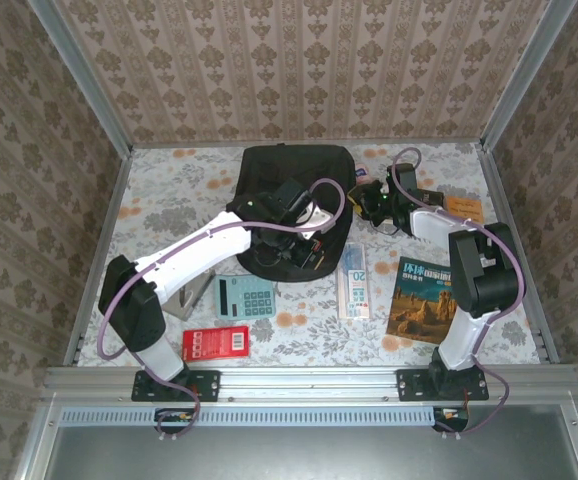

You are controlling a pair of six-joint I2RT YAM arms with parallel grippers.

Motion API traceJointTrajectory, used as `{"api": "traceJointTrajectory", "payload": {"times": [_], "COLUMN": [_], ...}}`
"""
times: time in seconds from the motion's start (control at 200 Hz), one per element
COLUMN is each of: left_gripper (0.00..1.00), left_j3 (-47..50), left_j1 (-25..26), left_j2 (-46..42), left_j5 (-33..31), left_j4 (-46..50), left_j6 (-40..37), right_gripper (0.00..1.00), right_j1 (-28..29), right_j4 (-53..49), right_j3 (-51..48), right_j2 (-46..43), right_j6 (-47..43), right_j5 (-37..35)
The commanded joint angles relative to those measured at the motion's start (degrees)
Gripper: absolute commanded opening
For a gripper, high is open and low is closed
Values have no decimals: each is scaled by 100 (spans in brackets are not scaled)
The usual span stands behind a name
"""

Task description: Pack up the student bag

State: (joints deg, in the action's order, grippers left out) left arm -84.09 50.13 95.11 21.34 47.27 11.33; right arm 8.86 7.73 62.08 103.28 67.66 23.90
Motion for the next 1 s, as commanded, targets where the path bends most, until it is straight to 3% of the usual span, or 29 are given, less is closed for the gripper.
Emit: {"api": "traceJointTrajectory", "payload": {"times": [0.0,0.085,0.145,0.32,0.48,0.655,0.86,0.995], "left_gripper": [0,0,0,0,0,0,0,0], "left_j3": [22,1,-30,-125,-159,-148,-207,-199], "left_j1": [50,42,32,41,33,-9,-12,-30], "left_j2": [-230,-221,-183,-70,-58,-92,-89,-116], "left_j5": [333,407,443,493,468,454,395,343], "left_j4": [-14,-103,-152,-235,-254,-244,-167,-148], "left_j6": [7,35,43,62,38,42,50,44], "right_gripper": [51,63,65,63,60,56,46,30], "right_j1": [-73,-2,65,281,530,1041,1265,1285], "right_j4": [-432,-934,-1421,-2214,-2154,-2110,-1957,-1926], "right_j3": [68,-74,-151,-412,-853,-1126,-1286,-1334], "right_j2": [-218,-726,-1081,-1820,-2320,-2675,-2724,-2685], "right_j6": [-437,-759,-888,-930,-723,-320,-84,-76], "right_j5": [-375,-771,-1086,-923,-182,33,111,81]}}
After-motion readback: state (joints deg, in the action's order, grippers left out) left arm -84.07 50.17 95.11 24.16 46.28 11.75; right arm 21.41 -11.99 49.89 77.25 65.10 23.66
